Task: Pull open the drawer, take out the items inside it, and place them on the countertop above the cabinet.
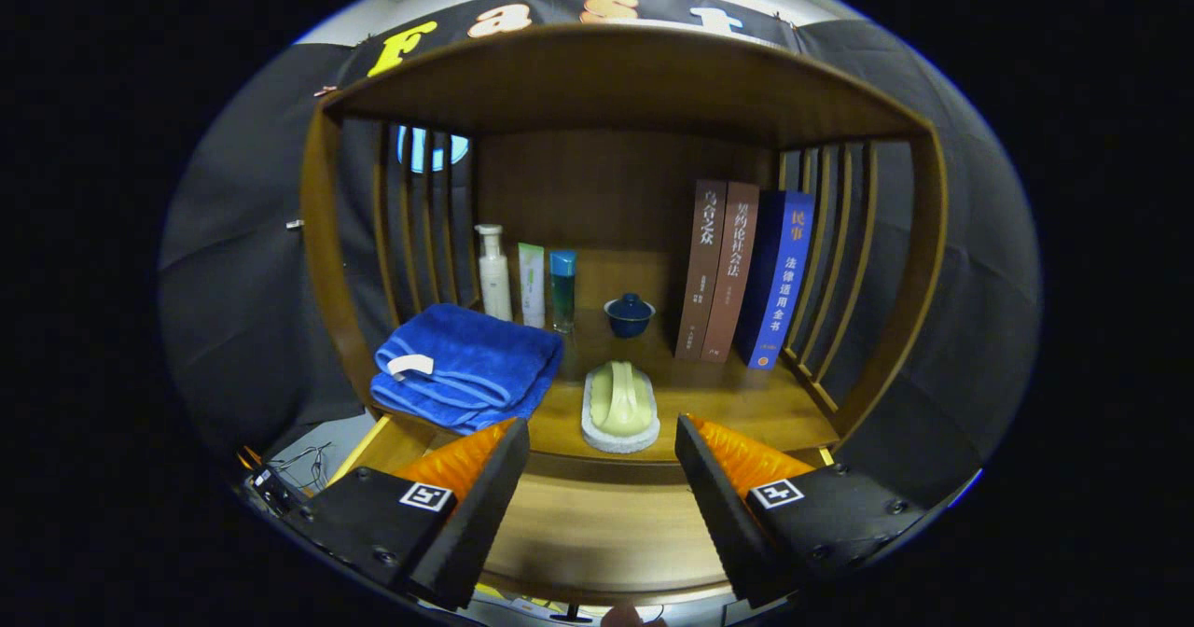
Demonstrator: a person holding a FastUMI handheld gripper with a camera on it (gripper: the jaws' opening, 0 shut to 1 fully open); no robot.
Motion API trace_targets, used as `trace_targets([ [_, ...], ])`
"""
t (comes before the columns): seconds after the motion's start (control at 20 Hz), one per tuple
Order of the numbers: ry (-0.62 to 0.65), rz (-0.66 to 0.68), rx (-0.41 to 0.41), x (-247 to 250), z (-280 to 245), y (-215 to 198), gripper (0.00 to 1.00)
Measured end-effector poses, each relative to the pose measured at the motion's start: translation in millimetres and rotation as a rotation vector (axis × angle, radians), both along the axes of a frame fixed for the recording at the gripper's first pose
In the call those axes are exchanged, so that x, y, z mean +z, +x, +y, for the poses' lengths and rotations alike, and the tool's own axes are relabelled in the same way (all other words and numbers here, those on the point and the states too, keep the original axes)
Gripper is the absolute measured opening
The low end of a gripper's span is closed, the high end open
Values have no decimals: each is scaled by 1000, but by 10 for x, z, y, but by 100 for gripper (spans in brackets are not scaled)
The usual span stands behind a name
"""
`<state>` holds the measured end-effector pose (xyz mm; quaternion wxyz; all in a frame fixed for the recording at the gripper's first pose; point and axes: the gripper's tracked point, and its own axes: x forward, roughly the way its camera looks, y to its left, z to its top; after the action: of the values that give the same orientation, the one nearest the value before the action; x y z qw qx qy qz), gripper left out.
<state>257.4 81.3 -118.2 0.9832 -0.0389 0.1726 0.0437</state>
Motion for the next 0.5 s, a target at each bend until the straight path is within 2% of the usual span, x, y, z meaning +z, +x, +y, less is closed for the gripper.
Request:
trace_targets([
  [0.25, 57, -119, -19, 34, 115, -616, 100],
  [0.5, 80, -161, -33, -311, 150, -1097, 99],
])
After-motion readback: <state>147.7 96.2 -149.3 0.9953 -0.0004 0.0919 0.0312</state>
